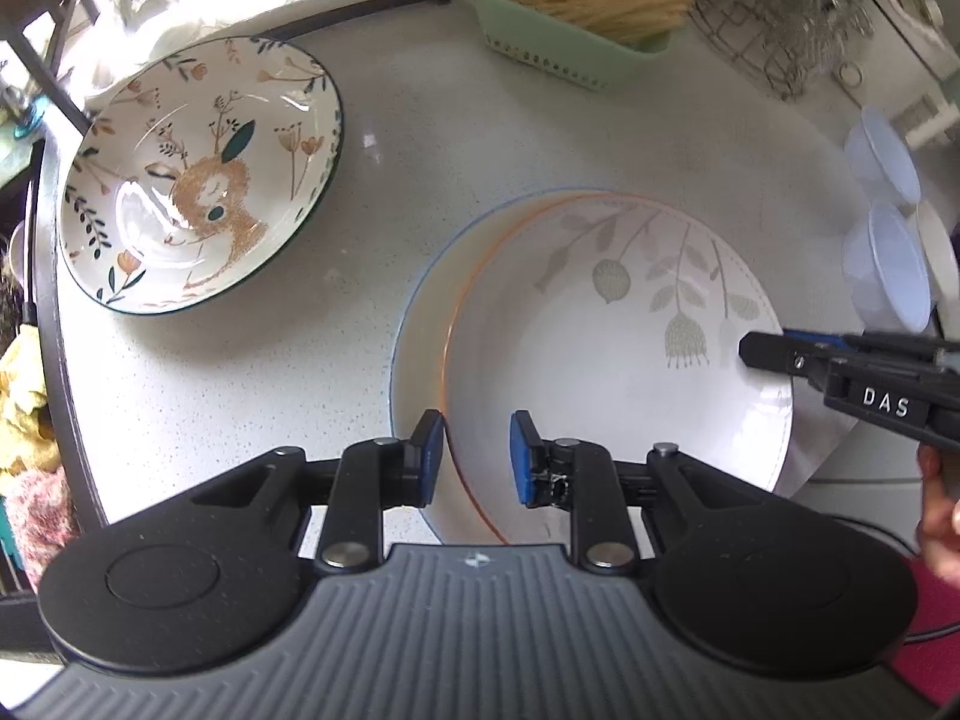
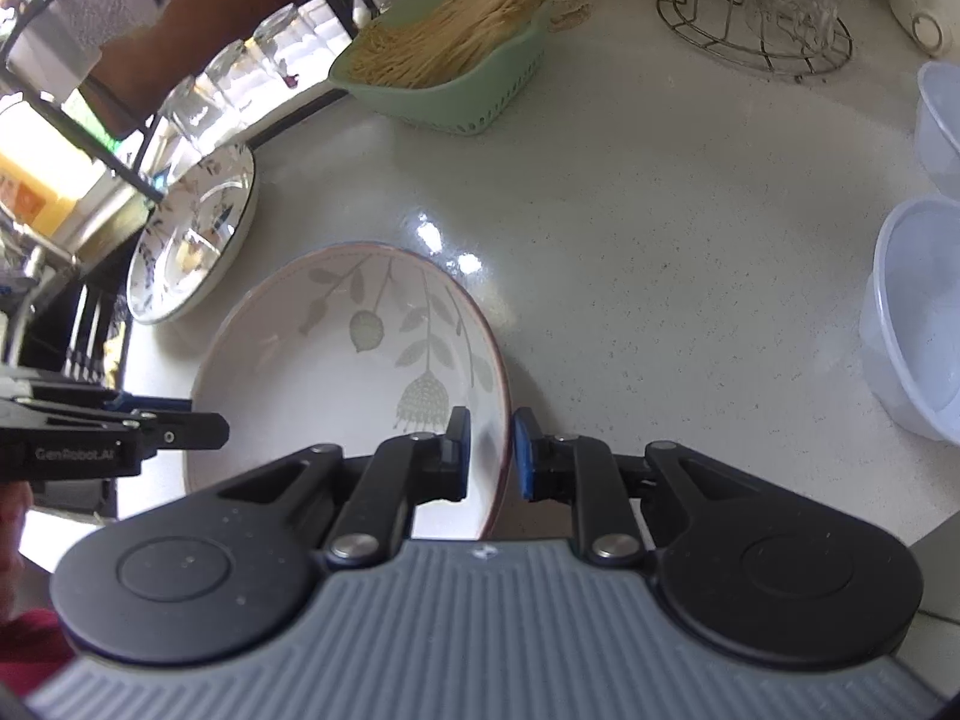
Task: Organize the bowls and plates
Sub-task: 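Lower the leaf-pattern plate into the rose-pattern plate and open both grippers, then move both grippers to the deer-pattern plate beside the glass rack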
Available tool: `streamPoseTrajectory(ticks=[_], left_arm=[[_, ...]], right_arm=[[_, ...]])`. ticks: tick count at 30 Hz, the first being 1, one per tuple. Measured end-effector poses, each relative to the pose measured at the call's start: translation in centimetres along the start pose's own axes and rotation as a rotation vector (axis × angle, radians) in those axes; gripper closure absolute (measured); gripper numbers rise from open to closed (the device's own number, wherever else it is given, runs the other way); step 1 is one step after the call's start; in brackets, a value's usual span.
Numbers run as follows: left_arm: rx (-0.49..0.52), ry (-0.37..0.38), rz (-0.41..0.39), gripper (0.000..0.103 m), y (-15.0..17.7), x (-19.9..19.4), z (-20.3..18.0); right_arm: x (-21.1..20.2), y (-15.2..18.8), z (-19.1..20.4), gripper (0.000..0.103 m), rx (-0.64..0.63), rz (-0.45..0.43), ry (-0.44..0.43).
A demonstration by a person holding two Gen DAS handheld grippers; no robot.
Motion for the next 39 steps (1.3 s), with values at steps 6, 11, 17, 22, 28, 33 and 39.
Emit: streamPoseTrajectory(ticks=[6,11,17,22,28,33,39], left_arm=[[-0.03,0.009,-0.054,0.076,-0.7,-1.6,0.2],[-0.057,0.009,-0.086,0.077,-0.8,-2.0,-0.4],[-0.065,-0.003,-0.103,0.076,-0.4,-1.3,-1.6],[-0.078,0.0,-0.128,0.076,-0.1,-1.5,-2.2],[-0.099,-0.013,-0.179,0.076,-0.3,-3.0,-2.6],[-0.085,-0.024,-0.256,0.076,-0.6,-5.7,-3.6],[-0.058,-0.05,-0.344,0.071,-0.5,-8.9,-5.9]], right_arm=[[-0.2,0.1,-0.6,0.083,0.041,-0.002,-0.039],[-0.5,0.1,-1.1,0.083,0.074,-0.017,-0.07],[-0.5,0.1,-1.6,0.083,0.1,-0.03,-0.102],[-1.6,-0.2,-1.8,0.083,0.099,-0.079,-0.111],[-4.1,-0.8,-1.8,0.083,0.065,-0.176,-0.106],[-7.3,-1.5,-1.0,0.083,0.004,-0.271,-0.067],[-11.3,-1.5,-0.2,0.083,-0.057,-0.36,-0.044]])
Point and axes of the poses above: each gripper's, at about its wrist camera, not at the fingertips, and x roughly the way its jaws point, z to its left, y to its underside, the point moved 3 cm from there along x, roughly the way its jaws point, and after that the axes turned 4 degrees about x, right-handed, at the moved point
